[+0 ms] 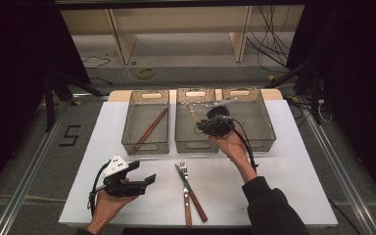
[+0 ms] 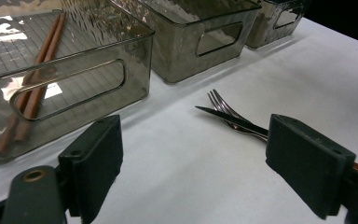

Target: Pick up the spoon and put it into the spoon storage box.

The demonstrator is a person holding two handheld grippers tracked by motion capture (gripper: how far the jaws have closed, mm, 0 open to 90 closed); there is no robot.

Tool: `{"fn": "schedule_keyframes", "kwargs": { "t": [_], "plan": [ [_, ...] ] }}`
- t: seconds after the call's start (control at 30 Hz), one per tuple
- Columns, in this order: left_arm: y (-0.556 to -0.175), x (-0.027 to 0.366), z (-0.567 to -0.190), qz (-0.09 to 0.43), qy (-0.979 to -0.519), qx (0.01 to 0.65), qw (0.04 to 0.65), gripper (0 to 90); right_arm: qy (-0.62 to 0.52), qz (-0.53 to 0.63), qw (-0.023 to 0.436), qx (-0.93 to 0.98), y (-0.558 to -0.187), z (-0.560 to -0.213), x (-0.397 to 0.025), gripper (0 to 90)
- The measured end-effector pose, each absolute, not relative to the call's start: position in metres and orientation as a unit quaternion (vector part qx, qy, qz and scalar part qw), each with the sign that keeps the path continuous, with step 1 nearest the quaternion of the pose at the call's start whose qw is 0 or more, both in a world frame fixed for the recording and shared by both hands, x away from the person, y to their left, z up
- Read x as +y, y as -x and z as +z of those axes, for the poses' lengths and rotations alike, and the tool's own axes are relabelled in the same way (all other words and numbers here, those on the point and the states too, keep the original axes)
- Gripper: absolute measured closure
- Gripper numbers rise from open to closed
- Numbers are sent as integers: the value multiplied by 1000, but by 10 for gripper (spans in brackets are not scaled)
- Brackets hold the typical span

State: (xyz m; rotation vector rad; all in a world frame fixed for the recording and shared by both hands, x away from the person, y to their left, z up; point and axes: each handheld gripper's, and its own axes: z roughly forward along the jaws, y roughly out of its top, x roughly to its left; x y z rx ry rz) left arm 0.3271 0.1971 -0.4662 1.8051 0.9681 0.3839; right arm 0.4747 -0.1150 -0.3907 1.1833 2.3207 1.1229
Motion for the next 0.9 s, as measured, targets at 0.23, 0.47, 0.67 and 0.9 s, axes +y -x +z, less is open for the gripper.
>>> {"fn": "schedule_keyframes", "kwargs": {
  "t": [0.23, 0.47, 0.67, 0.9],
  "plan": [
    [-327, 197, -467, 157, -748, 401, 505, 182, -425, 379, 153, 808, -485, -396, -112, 770],
    [-327, 196, -467, 157, -750, 399, 504, 182, -434, 369, 151, 808, -493, -400, -111, 769],
    [-327, 196, -467, 157, -750, 399, 504, 182, -444, 361, 144, 808, -499, -407, -111, 768],
    [-328, 196, -467, 158, -746, 403, 506, 181, -450, 353, 140, 808, -503, -412, -110, 765]
  ]
}}
